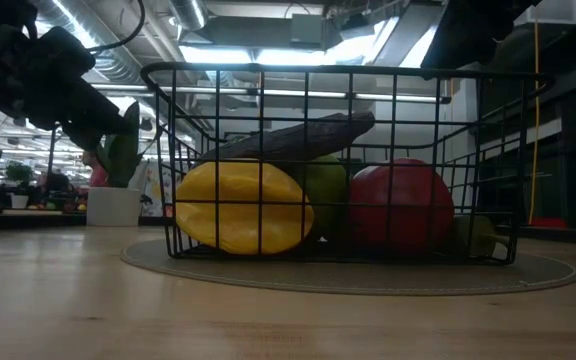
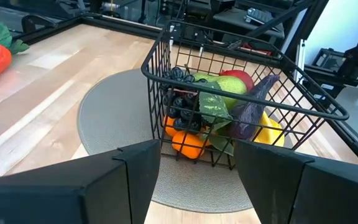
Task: Build produce basket
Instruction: Put the orange carrot into the black wire basket
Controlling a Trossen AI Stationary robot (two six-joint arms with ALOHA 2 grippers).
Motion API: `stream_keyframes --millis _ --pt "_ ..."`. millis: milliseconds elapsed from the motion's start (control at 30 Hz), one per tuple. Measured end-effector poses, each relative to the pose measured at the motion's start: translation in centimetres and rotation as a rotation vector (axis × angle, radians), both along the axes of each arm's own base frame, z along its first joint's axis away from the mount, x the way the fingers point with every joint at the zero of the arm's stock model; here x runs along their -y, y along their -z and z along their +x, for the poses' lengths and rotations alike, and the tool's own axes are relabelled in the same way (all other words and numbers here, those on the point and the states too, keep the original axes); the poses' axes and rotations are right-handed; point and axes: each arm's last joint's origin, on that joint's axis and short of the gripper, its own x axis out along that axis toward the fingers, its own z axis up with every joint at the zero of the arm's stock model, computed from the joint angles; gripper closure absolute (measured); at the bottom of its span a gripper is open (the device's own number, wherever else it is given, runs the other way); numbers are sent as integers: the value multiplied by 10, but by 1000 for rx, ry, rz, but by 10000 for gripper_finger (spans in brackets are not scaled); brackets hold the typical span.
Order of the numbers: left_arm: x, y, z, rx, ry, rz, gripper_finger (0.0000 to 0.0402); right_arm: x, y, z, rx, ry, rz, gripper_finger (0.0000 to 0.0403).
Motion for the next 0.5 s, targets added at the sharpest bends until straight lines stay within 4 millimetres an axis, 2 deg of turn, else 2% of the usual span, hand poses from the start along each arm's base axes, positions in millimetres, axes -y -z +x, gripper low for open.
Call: stream_keyframes --millis 500 --pt "0 0 0 34 2 0 207 0 0 0 1 3 -7 284"
